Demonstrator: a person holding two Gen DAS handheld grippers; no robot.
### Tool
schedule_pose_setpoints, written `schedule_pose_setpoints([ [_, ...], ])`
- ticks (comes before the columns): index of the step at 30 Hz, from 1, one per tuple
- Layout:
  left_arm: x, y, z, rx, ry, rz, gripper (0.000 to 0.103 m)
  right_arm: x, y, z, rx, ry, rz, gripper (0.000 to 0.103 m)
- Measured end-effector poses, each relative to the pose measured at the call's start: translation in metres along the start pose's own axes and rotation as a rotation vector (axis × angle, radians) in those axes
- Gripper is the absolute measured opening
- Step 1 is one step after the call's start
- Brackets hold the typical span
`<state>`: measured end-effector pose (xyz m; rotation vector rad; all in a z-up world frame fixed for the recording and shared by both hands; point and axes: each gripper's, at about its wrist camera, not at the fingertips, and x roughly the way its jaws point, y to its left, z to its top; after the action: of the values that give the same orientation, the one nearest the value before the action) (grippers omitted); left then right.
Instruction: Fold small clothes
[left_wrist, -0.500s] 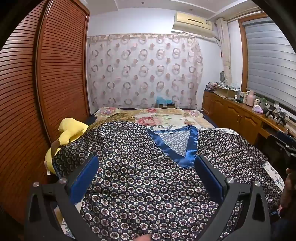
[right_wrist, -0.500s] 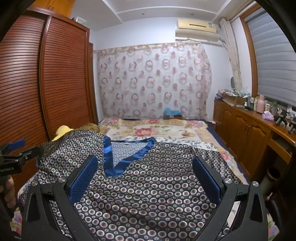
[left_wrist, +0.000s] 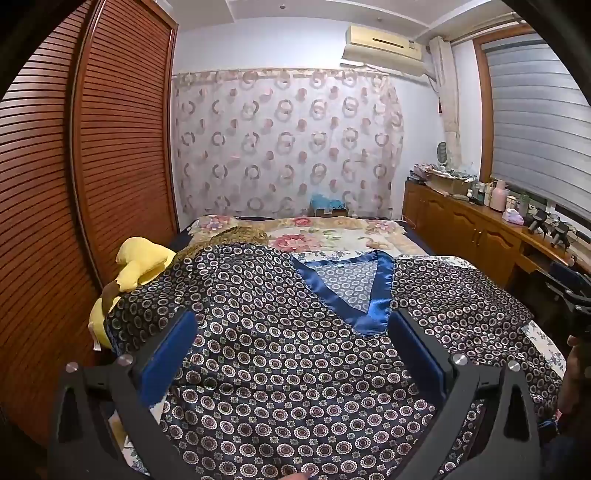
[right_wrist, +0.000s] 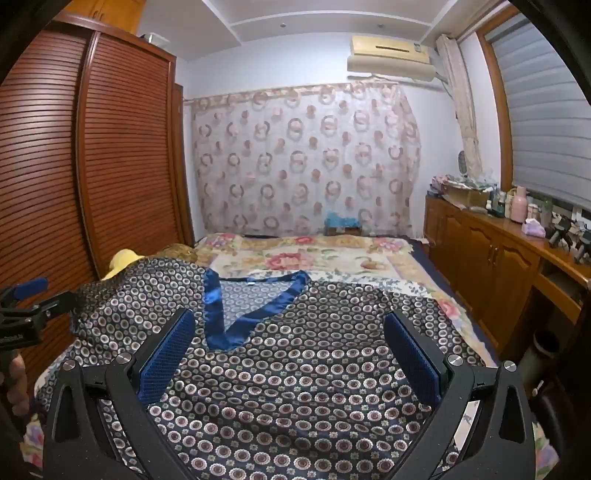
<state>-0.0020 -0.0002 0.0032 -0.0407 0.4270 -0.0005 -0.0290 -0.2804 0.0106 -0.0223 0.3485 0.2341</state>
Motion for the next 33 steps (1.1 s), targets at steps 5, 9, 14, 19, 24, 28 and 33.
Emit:
schedule_pose_setpoints([
  [5,-0.0012,-0.0008,0.0007,0.004,-0.008,0.001,0.103,-0.0001,-0.0002,0.0002,0.001,0.001,0.001,0.103],
  [9,-0.0037,-0.002,0.0012,0.005,-0.013,0.003,0.103,0.0001,-0.0001,0.0006,0.002,0.002,0.0,0.103],
  [14,-0.0041,-0.0024,0.0016,0.006,-0.015,0.002,0.103,-0.0001,0.0,0.0007,0.002,0.001,0.0,0.103],
  [19,-0.0044,-0.0032,0.0011,0.011,-0.017,0.003,0.103,-0.0002,0.0001,0.001,0.002,0.002,-0.001,0.103],
  [24,-0.0046,-0.0035,0.0012,0.011,-0.018,0.003,0.103,-0.0006,0.0006,0.0006,0.002,0.002,0.0,0.103],
  [28,-0.0046,-0.0038,0.0011,0.01,-0.018,0.004,0.103,-0.0001,0.0009,0.0006,0.003,0.002,-0.001,0.103],
  [33,-0.0051,-0.0046,0.0011,0.012,-0.018,0.004,0.103,-0.0009,0.0008,0.0015,0.003,0.002,0.0,0.103],
])
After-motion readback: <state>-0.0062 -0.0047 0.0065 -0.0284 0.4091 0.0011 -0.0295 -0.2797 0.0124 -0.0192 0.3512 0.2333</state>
